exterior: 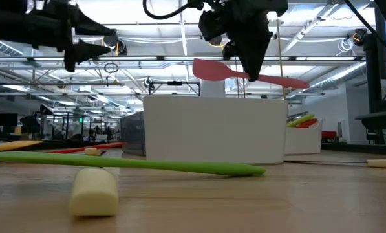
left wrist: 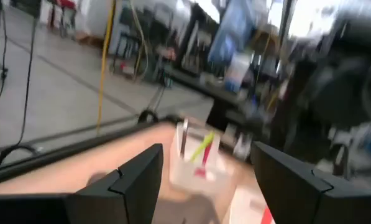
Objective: Pick & Place Kitchen Items
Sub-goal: Put the pink spatula into bottom white bin
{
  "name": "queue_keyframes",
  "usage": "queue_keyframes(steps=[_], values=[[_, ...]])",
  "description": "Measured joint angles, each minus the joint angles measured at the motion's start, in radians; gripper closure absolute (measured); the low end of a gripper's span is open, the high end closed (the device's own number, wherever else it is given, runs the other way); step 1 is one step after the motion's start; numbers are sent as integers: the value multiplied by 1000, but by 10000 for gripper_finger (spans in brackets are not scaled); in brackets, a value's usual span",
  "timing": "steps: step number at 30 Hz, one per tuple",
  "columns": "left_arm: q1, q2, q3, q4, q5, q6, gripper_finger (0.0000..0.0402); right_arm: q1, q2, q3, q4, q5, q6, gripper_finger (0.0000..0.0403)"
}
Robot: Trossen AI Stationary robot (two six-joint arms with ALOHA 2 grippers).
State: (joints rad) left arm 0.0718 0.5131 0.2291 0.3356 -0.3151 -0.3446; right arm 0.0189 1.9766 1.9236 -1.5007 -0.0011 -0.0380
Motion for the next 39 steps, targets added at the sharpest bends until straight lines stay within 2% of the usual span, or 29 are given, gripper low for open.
queue_keyframes(steps=[5, 16, 22, 27, 39], values=[[-50, 183, 120, -87, 51, 34, 151, 0, 0, 0, 1, 0, 8, 394], [-132, 503, 273, -75, 193, 78, 151, 0, 0, 0, 27, -1, 53, 394], [-160, 651, 345, -49, 211, 79, 151, 0, 0, 0, 105, -25, 53, 394], [-162, 747, 407, -46, 213, 80, 151, 2, 0, 0, 157, -80, 55, 394], [-162, 864, 471, -27, 236, 77, 151, 3, 0, 0, 188, -83, 79, 394]])
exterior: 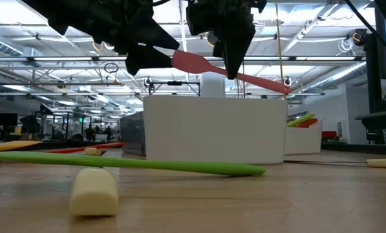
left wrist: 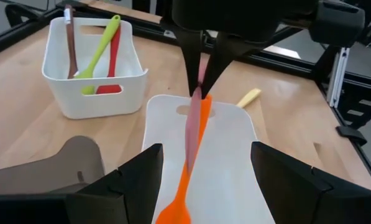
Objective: Pick & Place Kitchen Items
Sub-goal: Put the pink spatula into bottom white bin
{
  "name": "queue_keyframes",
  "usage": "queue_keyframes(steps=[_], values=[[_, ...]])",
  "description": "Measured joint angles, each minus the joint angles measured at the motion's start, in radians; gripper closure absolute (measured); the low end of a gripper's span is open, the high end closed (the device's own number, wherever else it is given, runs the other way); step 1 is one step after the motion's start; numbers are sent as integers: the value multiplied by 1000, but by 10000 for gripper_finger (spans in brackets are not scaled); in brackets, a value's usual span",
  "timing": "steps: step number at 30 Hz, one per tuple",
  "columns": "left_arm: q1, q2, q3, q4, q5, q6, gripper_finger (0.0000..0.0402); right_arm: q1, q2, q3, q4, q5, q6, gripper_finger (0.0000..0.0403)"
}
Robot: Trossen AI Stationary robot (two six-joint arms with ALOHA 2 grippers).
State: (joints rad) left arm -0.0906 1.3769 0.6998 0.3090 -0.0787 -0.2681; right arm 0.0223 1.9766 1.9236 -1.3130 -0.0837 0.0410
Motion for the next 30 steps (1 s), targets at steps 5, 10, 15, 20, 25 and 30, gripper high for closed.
queue_keyframes(steps=[5, 10, 15, 20, 25, 30], values=[[0, 12, 0, 29, 0, -8, 151, 1, 0, 0, 35, -43, 0, 394], [0, 11, 0, 49, 0, -7, 151, 6, 0, 0, 72, -52, 1, 394], [0, 11, 0, 44, 2, -8, 161, 9, 0, 0, 86, -53, 4, 394], [0, 11, 0, 46, 25, -8, 223, 13, 0, 0, 98, -53, 7, 394], [0, 11, 0, 40, 37, -37, 325, 13, 0, 0, 117, -57, 26, 394], [-1, 11, 0, 21, 41, -65, 385, 13, 0, 0, 117, -79, 26, 394]])
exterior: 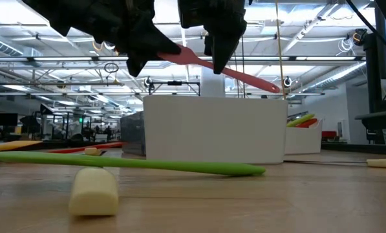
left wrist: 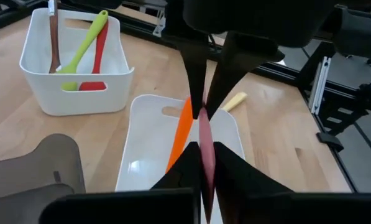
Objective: Pick & Place Kitchen Items
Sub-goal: Put the pink spatula into bottom white bin
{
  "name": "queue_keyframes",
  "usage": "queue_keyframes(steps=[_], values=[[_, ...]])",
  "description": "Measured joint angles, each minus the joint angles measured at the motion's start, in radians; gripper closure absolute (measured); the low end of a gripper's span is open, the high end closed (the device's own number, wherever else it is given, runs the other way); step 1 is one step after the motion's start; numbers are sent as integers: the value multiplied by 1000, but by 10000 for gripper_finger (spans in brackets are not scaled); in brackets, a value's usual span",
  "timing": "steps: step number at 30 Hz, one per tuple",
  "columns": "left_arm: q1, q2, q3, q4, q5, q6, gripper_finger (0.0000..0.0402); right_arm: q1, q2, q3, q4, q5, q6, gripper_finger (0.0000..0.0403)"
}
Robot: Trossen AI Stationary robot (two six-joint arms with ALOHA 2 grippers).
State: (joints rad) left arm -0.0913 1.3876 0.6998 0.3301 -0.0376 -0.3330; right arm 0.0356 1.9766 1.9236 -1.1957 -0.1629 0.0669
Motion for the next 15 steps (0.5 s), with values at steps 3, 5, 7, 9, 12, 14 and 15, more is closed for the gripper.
queue_keyframes(steps=[3, 5, 7, 9, 12, 14, 15], values=[[0, 0, 0, -8, 0, -10, 383, 0, 1, 0, 1, 5, 0, 391], [1, -1, 0, -8, -1, -12, 391, -1, 1, 0, 0, 5, 9, 382], [1, -1, 0, -8, -1, -17, 393, -1, 1, 0, 0, 5, 31, 370], [1, -1, 0, -15, -2, -17, 393, -1, 1, 0, -1, 5, 38, 357], [1, 0, 0, -16, -5, -27, 393, -1, 1, 0, -8, 6, 38, 343], [1, 0, 0, -16, -7, -28, 393, -1, 1, 0, -16, 11, 38, 335], [1, 0, 0, -16, -8, -27, 393, -1, 1, 0, -21, 17, 38, 331]])
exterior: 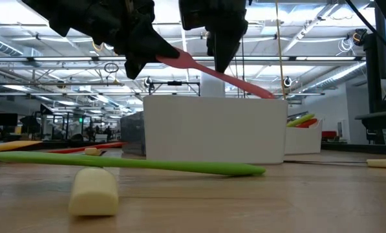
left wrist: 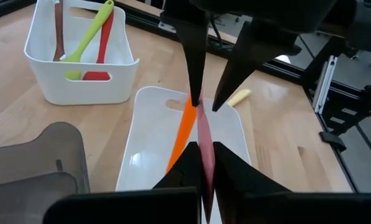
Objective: Pick & Place Kitchen Items
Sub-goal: Put the pink spatula into bottom white bin
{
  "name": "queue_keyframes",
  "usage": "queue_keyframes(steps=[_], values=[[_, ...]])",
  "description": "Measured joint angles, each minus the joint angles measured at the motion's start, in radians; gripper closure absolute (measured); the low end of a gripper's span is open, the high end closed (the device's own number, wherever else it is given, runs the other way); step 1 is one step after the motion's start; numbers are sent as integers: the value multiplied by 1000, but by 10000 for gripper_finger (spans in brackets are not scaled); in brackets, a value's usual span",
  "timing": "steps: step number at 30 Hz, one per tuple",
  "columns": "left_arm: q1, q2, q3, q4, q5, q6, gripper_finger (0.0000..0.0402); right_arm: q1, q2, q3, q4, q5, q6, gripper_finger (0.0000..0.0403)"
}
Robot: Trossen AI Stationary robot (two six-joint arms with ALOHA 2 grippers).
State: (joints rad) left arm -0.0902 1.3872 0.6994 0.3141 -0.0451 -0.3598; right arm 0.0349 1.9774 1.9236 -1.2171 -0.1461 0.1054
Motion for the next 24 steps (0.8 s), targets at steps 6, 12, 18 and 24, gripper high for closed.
queue_keyframes(steps=[6, 12, 18, 24], values=[[0, 0, 0, 2, 0, 2, 393, 0, 0, 0, -62, 14, -2, 301], [0, -8, -1, 57, 20, 16, 394, 0, 0, 0, -70, 14, -15, 254], [-1, -31, -2, 49, 21, 30, 394, 0, 0, 0, -82, 14, -16, 209], [-3, -57, -2, 37, 21, 40, 394, 0, -2, 0, -166, 16, -13, 196]])
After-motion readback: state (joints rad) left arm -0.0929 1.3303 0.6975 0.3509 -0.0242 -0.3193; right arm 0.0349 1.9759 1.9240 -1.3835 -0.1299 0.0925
